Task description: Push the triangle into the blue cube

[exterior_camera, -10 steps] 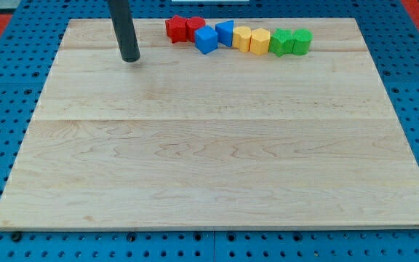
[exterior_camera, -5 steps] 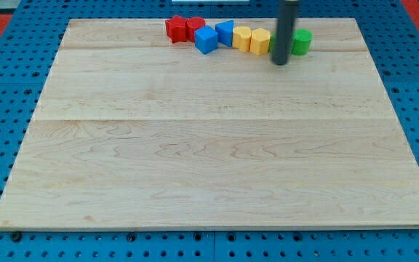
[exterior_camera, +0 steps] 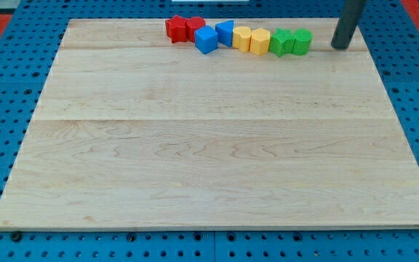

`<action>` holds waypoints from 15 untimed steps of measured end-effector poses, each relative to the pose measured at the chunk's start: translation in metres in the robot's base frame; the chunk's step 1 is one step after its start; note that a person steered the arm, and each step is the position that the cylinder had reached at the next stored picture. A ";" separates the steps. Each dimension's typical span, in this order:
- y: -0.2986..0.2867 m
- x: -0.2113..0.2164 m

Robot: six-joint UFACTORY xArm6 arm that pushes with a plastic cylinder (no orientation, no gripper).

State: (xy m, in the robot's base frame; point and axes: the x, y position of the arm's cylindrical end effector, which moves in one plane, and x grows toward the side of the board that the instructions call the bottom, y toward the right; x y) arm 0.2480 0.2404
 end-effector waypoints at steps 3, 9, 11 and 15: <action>-0.001 -0.039; -0.137 -0.039; -0.163 -0.039; -0.205 -0.039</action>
State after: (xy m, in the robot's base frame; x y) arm 0.2095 0.0358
